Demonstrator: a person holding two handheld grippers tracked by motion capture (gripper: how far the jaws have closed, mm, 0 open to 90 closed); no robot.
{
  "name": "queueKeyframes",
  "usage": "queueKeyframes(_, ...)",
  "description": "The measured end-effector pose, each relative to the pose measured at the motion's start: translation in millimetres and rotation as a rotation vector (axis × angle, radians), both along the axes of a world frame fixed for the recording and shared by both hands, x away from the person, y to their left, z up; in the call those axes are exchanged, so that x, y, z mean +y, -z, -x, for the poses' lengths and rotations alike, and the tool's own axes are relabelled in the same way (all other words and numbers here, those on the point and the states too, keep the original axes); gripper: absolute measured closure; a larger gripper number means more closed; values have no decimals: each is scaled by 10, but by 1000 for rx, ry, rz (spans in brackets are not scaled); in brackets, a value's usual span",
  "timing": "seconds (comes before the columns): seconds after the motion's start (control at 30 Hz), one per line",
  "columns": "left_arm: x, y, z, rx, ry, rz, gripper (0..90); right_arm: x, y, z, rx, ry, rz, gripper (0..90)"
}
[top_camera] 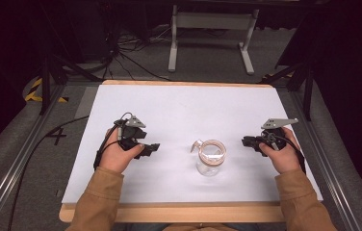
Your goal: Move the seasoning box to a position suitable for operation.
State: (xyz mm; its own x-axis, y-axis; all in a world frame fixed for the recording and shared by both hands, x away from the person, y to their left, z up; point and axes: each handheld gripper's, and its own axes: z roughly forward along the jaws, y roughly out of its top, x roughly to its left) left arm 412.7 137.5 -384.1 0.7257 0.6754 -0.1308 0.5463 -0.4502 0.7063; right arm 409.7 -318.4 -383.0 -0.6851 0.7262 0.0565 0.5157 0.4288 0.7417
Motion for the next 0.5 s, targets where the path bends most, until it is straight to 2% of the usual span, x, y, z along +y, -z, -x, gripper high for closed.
queueKeyframes(0.17,-5,-25,12,-7,-1,2,297,24,5,5,3,-15,-5,827)
queueKeyframes(0.2,-8,-35,15,-20,6,3,297,34,0,10,0,-32,-6,866)
queueKeyframes(0.27,-13,-41,29,-15,11,9,297,48,-7,17,-2,-47,-10,893)
queueKeyframes(0.4,-14,-58,35,-23,17,9,297,73,-9,27,-9,-66,-14,896)
queueKeyframes(0.5,-19,-74,46,-24,23,16,297,104,-1,30,-31,-87,-28,897)
